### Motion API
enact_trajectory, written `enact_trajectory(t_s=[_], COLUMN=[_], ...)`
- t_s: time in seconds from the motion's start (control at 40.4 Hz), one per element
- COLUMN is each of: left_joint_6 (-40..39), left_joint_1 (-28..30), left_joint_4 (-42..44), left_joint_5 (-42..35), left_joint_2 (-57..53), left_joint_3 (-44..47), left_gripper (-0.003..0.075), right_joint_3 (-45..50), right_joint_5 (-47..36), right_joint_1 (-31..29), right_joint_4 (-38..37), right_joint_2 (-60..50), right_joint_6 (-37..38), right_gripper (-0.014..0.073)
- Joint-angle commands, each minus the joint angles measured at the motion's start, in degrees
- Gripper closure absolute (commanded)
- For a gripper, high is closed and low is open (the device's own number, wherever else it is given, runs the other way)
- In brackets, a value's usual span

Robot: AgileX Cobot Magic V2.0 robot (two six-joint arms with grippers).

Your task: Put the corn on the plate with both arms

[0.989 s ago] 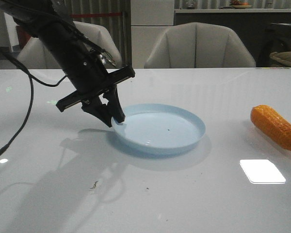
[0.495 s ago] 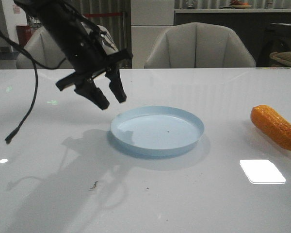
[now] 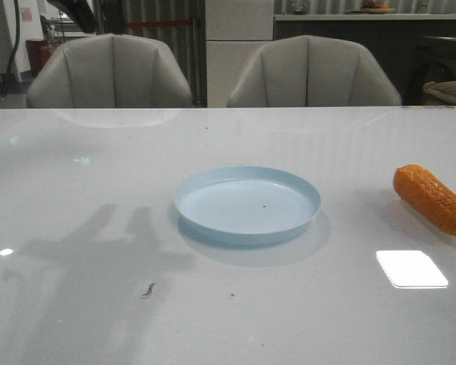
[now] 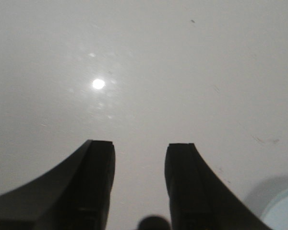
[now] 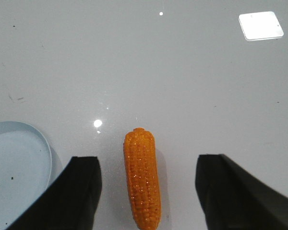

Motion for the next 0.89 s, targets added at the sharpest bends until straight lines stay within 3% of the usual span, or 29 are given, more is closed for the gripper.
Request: enact_trajectory(t_s=[0.0,0.272,0.42,0.594,0.866], left_joint_6=[-1.9,-1.9,-1.9,-1.9,-2.0], left_joint_1=[-0.1,-0.1,-0.1,-0.1,-0.1], left_joint_4=[5.8,7.5,9.2,12.3,12.3], left_joint_5=[-3.0,-0.7,-0.7,-5.6,-22.0], left_joint_2=[-8.3,-15.4,-19.0,-28.3,-50.9], left_joint_3=[-2.2,-1.9,2.4,16.7,47.4], left_gripper=[0.0377,0.0377,0.0377,0.0389,0.0407], right_joint_3=[-7.1,-19.5,-22.7,-23.7,-23.7], right_joint_5=[-0.5,0.7,0.9,2.0,2.6], right_joint_1=[-0.1,3.4,4.2,4.2,4.2], right_joint_4=[-0.6,-0.6,-0.5,-0.4,-0.4], right_joint_2=[3.3,18.7,26.0,32.4,38.4], right_joint_6=[-0.1,-7.7,-8.0,-8.0,-7.9], right_gripper=[0.006,0.006,0.006,0.006,0.006])
